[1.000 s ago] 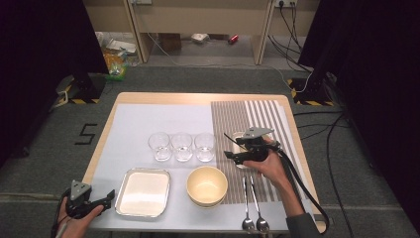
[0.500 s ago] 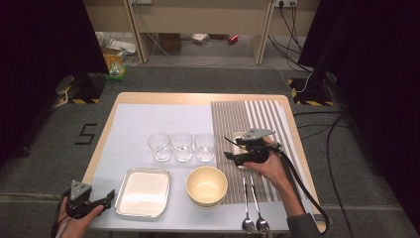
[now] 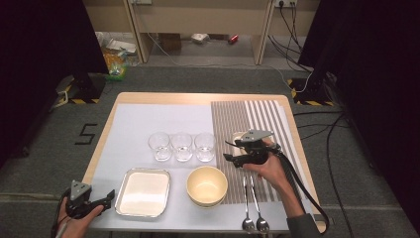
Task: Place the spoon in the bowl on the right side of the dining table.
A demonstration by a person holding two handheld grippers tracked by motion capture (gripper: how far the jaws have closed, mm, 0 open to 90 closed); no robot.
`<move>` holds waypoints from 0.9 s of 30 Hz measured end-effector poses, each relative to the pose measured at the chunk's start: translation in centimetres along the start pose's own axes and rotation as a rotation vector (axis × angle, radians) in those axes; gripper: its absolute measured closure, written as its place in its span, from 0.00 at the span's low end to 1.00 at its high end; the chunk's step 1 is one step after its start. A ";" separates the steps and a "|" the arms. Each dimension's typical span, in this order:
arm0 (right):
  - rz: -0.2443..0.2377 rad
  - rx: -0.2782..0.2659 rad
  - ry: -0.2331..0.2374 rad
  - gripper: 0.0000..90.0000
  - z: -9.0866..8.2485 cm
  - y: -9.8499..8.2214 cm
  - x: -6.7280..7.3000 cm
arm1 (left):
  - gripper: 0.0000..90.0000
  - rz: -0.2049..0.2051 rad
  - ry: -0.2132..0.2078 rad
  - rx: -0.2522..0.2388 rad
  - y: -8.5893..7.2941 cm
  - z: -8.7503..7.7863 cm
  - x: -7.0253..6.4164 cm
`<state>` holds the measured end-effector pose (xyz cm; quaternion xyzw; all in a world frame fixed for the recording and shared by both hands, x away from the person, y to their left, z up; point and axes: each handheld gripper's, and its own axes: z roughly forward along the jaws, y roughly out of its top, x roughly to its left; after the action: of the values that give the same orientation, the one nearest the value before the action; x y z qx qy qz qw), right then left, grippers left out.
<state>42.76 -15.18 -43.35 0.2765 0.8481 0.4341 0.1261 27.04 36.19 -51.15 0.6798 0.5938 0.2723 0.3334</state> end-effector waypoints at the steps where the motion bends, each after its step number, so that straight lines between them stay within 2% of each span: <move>1: -0.002 0.003 0.004 0.32 0.0 0.0 0.1 | 0.15 0.000 0.000 0.001 0.0 0.0 0.0; 23: -0.023 0.006 0.008 0.31 -0.6 0.2 0.9 | 0.15 0.000 0.000 -0.001 0.0 0.0 0.0; 27: -0.042 0.015 0.008 0.33 -0.7 0.2 1.0 | 0.15 0.000 -0.001 0.001 0.0 0.0 0.0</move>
<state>41.73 -15.00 -42.79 0.2579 0.8575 0.4259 0.1297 27.03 36.19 -51.14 0.6799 0.5939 0.2718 0.3334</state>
